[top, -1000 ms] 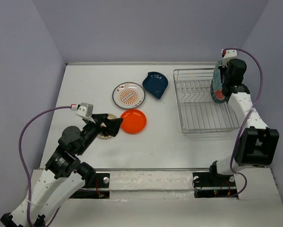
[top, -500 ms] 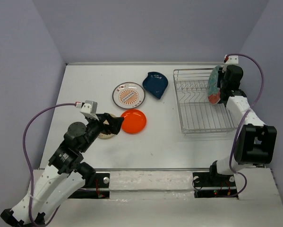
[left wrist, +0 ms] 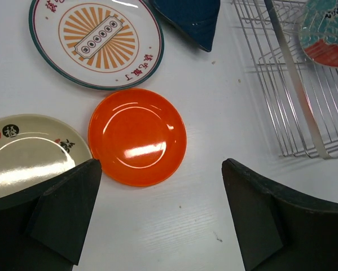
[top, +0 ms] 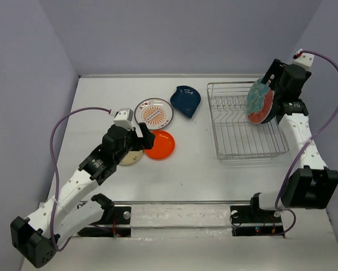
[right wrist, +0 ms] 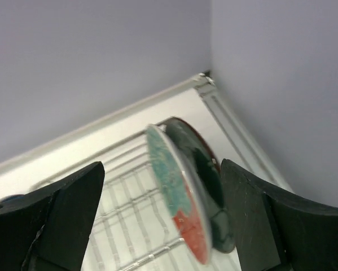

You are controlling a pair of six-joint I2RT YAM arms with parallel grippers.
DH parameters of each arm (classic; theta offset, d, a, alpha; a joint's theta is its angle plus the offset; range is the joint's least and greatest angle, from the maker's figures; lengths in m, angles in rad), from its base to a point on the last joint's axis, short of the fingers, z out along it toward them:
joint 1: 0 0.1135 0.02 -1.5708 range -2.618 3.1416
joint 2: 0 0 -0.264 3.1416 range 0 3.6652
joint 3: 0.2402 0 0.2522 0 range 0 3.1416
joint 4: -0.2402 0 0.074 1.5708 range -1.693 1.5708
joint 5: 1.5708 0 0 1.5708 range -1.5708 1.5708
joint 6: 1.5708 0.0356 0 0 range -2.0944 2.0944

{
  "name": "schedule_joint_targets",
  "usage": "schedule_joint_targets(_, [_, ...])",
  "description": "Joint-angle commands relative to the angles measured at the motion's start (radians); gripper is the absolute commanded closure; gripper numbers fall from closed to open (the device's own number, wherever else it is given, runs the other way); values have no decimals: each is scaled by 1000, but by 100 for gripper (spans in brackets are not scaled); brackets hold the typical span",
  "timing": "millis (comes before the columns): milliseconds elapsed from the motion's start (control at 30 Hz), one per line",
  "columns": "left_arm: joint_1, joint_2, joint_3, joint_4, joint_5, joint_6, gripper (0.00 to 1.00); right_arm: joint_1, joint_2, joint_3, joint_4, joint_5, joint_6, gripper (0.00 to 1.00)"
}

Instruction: Load the plates into the dish rack

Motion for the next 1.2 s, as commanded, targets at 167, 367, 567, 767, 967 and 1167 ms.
schedule_joint_targets(167, [171, 257, 141, 193, -45, -56, 6, 93, -314, -243, 49, -448, 326, 15])
schedule_joint_targets(367, [328, 452, 213, 244, 38, -79, 15, 361, -474, -452, 125, -524, 355, 20])
schedule_joint_targets(567, [391, 681, 361, 231, 63, -59, 24, 492, -530, -538, 135, -532, 364, 21])
schedule_joint_targets(767, [451, 920, 475, 202, 176, -38, 29, 527, -553, -595, 139, -576, 387, 22])
schedule_joint_targets(967, [480, 1058, 486, 283, 336, -36, 35, 546, -562, -591, 139, -625, 402, 22])
schedule_joint_targets(1167, [482, 1124, 478, 342, 362, -62, 48, 564, -505, -595, 179, -644, 422, 23])
